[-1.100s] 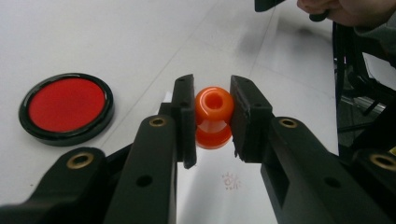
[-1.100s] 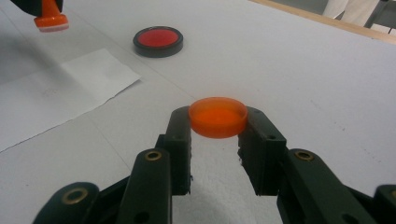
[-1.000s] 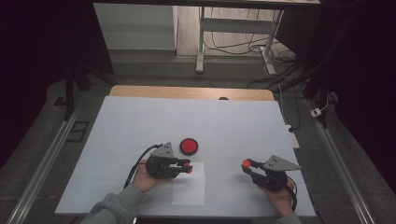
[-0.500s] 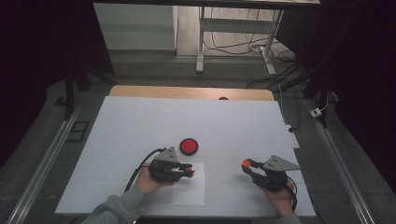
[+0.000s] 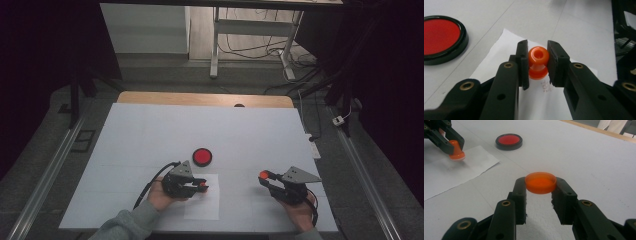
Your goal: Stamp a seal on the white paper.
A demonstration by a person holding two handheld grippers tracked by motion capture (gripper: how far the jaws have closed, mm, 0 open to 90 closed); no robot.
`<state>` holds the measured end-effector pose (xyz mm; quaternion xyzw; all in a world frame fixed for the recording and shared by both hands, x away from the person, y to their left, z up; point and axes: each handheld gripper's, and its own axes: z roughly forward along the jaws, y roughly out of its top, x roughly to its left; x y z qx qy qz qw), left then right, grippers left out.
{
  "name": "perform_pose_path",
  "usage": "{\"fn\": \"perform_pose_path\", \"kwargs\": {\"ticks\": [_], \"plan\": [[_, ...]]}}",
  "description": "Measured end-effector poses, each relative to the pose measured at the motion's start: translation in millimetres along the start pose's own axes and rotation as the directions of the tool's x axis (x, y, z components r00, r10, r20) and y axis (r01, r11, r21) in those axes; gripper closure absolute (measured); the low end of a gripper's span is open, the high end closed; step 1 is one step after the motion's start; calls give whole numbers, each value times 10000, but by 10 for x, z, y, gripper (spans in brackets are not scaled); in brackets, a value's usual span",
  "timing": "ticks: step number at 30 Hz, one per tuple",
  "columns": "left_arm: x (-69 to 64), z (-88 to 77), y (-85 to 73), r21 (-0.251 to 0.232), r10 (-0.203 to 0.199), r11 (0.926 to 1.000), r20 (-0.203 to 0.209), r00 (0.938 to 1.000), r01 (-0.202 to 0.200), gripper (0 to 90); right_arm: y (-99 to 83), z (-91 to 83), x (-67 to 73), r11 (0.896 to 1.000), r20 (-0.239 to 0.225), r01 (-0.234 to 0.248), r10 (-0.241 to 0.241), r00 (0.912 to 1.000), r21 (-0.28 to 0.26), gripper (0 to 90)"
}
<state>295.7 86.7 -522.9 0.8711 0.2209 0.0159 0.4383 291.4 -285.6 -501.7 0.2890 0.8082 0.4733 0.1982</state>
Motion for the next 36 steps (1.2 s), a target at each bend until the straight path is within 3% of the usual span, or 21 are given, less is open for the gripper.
{"fn": "perform_pose_path", "kwargs": {"ticks": [36], "plan": [[-8,93,-64,408,277,9988,-261,9993,-266,726,0,-2,-1,10000,30,30,-30,10000,74,650]]}}
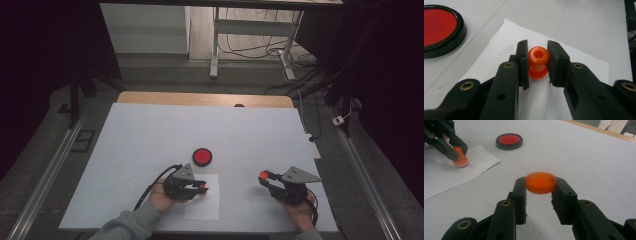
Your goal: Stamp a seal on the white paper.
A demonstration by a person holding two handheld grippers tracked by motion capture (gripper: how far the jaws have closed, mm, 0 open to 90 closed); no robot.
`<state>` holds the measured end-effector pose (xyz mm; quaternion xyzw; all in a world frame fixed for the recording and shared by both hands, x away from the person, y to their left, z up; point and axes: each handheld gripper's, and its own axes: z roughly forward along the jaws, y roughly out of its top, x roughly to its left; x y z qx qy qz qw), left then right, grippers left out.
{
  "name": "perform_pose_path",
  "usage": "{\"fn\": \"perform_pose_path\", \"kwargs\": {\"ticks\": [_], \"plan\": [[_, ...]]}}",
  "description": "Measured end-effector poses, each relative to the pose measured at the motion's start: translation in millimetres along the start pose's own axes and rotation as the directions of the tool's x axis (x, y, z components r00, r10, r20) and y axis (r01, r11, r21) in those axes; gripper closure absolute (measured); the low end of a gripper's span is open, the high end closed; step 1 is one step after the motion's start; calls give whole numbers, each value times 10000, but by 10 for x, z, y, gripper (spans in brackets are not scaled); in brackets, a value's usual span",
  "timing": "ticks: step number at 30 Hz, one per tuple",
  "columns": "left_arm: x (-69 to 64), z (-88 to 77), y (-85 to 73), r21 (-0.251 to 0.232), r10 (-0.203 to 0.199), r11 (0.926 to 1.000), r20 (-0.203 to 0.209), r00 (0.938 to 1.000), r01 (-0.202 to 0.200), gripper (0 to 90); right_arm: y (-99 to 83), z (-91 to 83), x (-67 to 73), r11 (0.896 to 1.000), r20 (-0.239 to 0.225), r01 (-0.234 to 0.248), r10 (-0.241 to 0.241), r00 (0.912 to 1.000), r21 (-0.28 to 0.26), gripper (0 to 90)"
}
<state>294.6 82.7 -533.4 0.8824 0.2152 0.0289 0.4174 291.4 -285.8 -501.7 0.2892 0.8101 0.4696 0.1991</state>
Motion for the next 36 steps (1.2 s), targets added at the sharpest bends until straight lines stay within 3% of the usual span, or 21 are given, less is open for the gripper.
{"fn": "perform_pose_path", "kwargs": {"ticks": [11,36], "plan": [[-86,13,-28,-35,420,9991,-544,9976,-423,731,1,2,6,10000,56,17,-17,10000,-13,650],[-119,19,-96,-348,596,9974,-770,9952,-624,735,7,0,14,10000,-43,7,-7,10000,-27,650]]}}
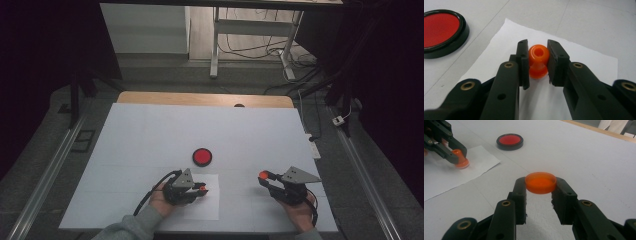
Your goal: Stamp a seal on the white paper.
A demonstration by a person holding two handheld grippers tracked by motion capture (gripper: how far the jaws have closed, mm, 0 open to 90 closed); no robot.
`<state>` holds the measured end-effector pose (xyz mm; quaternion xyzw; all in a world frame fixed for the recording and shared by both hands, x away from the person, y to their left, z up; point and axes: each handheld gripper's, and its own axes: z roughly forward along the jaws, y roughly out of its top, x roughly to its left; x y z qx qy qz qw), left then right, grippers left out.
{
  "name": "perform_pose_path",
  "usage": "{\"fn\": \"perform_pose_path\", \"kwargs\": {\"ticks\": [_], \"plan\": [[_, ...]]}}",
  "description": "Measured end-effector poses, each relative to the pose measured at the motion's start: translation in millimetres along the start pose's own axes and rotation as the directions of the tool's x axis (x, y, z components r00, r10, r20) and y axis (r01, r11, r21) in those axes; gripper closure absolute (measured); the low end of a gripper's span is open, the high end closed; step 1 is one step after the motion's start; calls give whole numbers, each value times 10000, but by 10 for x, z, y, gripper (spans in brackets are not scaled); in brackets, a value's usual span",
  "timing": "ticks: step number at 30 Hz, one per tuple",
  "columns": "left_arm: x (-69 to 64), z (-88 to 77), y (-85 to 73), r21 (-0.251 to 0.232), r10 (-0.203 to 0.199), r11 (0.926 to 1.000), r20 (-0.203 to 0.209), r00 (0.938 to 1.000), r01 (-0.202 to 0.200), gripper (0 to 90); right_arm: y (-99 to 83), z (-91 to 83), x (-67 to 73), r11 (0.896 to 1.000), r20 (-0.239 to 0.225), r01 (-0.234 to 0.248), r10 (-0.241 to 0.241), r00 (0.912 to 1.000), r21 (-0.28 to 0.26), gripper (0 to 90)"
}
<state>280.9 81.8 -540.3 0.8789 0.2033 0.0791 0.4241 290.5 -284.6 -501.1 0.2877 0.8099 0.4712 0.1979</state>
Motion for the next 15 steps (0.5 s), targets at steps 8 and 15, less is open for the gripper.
{"fn": "perform_pose_path", "kwargs": {"ticks": [8,15], "plan": [[-2,1,-2,-24,3,10000,-6,10000,-3,735,8,-23,-14,10000,33,-32,32,10000,-69,650],[-6,3,-2,-25,36,10000,-36,10000,-36,735,5,-24,-19,10000,41,-45,45,10000,-69,650]]}}
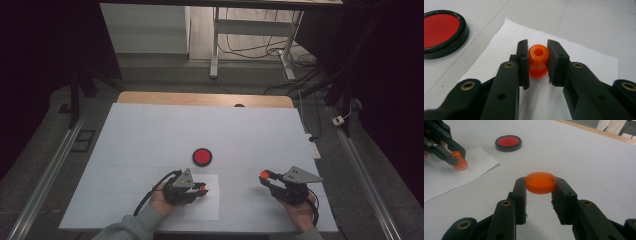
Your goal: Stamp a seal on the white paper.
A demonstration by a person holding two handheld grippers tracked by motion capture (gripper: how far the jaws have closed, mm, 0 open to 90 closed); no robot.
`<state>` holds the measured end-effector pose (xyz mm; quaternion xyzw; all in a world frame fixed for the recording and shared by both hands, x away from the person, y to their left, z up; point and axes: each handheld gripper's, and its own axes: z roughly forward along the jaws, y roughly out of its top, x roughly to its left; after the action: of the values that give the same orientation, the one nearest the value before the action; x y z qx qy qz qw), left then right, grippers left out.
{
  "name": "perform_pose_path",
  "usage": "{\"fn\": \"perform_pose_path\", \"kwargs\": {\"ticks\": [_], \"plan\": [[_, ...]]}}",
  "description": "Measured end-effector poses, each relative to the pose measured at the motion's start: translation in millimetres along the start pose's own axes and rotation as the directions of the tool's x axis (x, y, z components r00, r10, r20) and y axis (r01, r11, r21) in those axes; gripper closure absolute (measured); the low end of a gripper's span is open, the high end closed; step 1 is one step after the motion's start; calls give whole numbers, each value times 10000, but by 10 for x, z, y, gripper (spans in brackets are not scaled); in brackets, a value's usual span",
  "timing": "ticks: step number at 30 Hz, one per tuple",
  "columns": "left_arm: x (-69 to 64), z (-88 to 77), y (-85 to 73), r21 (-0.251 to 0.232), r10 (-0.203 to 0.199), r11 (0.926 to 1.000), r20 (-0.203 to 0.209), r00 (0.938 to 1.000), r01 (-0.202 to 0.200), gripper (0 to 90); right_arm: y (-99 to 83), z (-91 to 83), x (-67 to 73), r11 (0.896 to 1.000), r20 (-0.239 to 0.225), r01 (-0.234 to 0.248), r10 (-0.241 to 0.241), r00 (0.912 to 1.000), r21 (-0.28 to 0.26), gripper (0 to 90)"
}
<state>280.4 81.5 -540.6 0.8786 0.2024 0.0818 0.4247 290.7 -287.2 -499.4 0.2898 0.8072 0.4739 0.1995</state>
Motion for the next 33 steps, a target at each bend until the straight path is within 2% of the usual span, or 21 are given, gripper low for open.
{"fn": "perform_pose_path", "kwargs": {"ticks": [14,17,18,19,21,22,27,33], "plan": [[3,-3,-2,-42,-46,10000,18,10000,46,733,2,-1,2,10000,-6,6,-6,10000,-12,650],[20,-13,7,-75,-155,9999,84,9998,156,732,5,-6,2,10000,35,-30,30,10000,-80,650],[28,-29,15,-169,-193,9997,56,9998,194,731,7,-11,0,10000,24,-20,20,10000,-83,650],[48,-80,33,-662,-414,9969,79,9991,418,731,8,-14,-1,10000,28,-19,20,10000,-90,650],[85,-178,78,-1334,-770,9880,126,9970,780,731,11,-22,-3,9999,35,-30,31,10000,-119,650],[91,-211,97,-1523,-862,9845,134,9962,873,731,11,-26,-5,9999,55,-38,38,10000,-124,650],[98,-302,166,-1719,-879,9810,207,9959,901,730,10,-14,-4,9999,38,-42,42,10000,-115,650],[139,-388,213,-1739,-1020,9791,309,9943,1058,729,11,-13,-2,9999,37,-46,47,10000,-120,650]]}}
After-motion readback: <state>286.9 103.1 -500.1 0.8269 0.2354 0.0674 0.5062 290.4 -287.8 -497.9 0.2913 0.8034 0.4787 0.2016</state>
